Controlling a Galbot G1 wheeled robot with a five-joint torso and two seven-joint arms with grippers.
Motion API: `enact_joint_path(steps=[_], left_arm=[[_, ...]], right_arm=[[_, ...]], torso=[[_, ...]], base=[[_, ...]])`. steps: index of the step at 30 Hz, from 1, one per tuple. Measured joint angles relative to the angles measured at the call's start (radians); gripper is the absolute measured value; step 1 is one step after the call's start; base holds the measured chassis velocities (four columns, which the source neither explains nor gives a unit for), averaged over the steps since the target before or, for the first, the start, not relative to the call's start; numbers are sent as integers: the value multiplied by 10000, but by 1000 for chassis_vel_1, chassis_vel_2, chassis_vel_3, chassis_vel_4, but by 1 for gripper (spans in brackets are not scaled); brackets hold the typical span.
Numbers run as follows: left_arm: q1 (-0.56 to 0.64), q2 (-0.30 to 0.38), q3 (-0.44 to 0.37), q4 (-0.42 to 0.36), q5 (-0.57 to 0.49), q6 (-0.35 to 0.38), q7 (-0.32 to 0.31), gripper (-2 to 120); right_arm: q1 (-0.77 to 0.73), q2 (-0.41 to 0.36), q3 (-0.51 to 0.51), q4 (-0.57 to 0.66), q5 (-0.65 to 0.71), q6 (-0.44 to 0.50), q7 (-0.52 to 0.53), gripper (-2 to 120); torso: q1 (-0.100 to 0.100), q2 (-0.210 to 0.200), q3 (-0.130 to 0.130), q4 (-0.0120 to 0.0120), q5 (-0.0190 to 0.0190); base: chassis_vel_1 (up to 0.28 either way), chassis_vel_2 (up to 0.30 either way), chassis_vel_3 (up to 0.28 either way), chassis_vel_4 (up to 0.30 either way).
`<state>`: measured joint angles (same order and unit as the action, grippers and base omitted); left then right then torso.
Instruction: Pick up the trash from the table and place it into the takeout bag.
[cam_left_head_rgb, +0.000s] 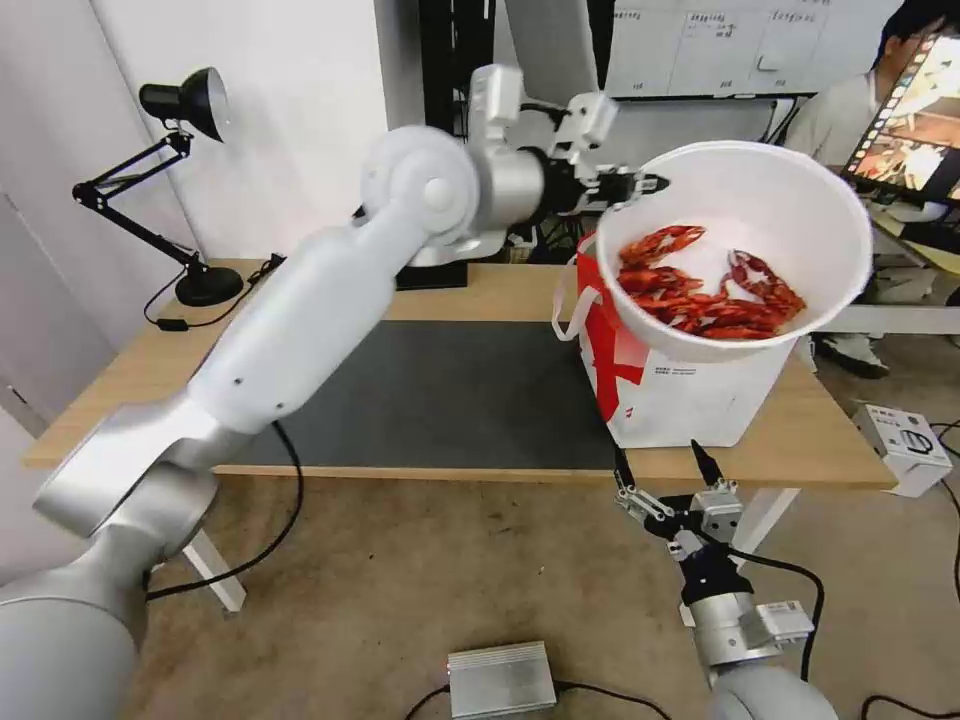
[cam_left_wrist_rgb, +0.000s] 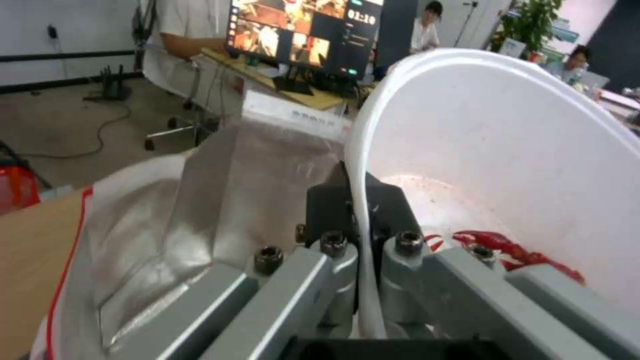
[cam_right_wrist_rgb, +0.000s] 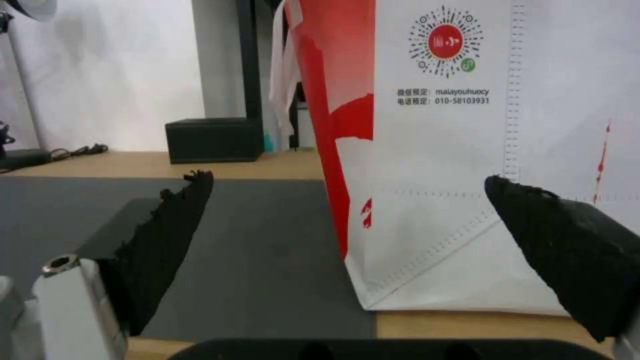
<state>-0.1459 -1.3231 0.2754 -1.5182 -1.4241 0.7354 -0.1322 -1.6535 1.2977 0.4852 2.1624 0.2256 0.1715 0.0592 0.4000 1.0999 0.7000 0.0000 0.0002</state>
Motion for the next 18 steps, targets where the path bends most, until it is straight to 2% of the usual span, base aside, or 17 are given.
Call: enact_joint_path(steps=[2,4,7,8,11,15,18], left_arm=[[-141,-457,7,584,49,-13,-292,0],[-160,-621,-4,775,54,-41,-408,0],[-185,-1316,-108,1492,101,-297,-955,0],[-185,-1316,-108,1492,101,-297,-955,0],[-179,-1976,-314,2134,329,-533,-1218,0],[-180,-2319,-456,2475,393,-724,-1478,0],[-291,-2757,-649,2978,249,-1239,-2149,0]], right_arm=[[0,0,0,0,0,0,0,100],[0,0,0,0,0,0,0,100],[0,0,0,0,0,0,0,100],[0,0,0,0,0,0,0,100],[0,0,0,0,0,0,0,100],[0,0,0,0,0,0,0,100],[0,0,0,0,0,0,0,100]], torso=[[0,0,0,1,0],[0,0,1,0,-1],[0,0,1,-1,0],[0,0,1,-1,0],[0,1,0,0,-1],[0,1,0,-1,0],[0,1,0,-2,-1]], base=[[0,0,0,0],[0,0,0,0],[0,0,0,0],[0,0,0,0],[0,0,0,0],[0,0,0,0],[0,0,0,0]])
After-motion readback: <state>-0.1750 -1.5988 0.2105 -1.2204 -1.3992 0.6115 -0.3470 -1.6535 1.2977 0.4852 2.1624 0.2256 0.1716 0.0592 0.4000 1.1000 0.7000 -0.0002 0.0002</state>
